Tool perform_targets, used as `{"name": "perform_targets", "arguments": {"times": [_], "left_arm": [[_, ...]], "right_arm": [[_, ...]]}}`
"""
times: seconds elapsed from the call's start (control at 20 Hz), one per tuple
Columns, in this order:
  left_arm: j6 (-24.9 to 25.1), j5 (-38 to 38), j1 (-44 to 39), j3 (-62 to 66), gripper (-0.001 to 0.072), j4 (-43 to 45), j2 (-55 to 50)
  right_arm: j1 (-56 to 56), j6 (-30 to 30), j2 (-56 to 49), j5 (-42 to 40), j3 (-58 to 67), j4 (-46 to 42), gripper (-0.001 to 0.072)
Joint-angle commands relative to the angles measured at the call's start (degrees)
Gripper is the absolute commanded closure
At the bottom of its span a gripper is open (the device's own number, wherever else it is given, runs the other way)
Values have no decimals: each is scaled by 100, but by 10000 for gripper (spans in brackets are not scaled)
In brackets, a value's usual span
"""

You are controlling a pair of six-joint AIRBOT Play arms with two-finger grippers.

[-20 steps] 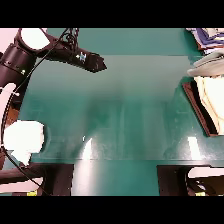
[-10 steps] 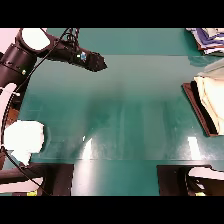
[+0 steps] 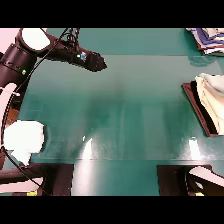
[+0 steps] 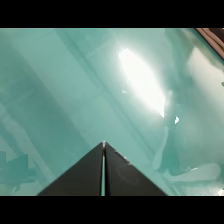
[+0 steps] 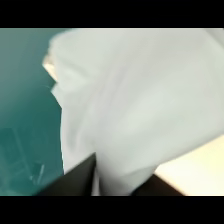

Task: Fold the shirts.

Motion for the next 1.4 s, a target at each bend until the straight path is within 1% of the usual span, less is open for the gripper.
{"name": "perform_targets", "arguments": {"times": [0.0, 0.05, 0.15, 0.3, 0.4, 0.45, 0.65, 0.7, 0.8, 0.85, 0.9, 1.05, 1.35], "left_arm": [[22, -15, -2, 0, 679, -2, -2], [22, -39, -2, 0, 678, -2, -2], [22, -90, -2, 0, 679, -2, -2], [22, -55, -2, 0, 678, -2, -2], [20, -70, -2, 0, 678, -2, 0], [15, -144, -2, 0, 679, -11, 0], [17, 81, -2, 0, 678, -39, 0], [17, 129, -2, 0, 679, -44, 0], [17, 251, -2, 0, 678, -52, 0], [17, 302, -2, 0, 678, -52, 0], [17, 363, -2, 0, 678, -52, 0], [17, 514, -2, 0, 678, -52, 0], [17, 520, -2, 0, 678, -52, 0]], "right_arm": [[-503, 7, 173, 92, -413, -619, 167], [-612, 20, 173, 140, -404, -590, 135], [-634, 221, 177, 192, -297, -450, 136], [-173, 238, 177, 199, -83, 535, 137], [492, 271, 192, 240, -37, 1438, 138], [929, 269, 210, 243, -37, 1694, 139], [2754, 264, 229, 186, -37, 1641, 143], [3193, 264, 227, 144, -37, 1613, 179], [3864, 264, 229, 7, -37, 1622, 368], [4140, 262, 227, -72, -37, 1615, 520], [4367, 254, 229, -129, -37, 1617, 691], [4767, 129, 229, -363, -37, 1617, 693], [4817, 129, 229, -398, -37, 1620, 693]]}}
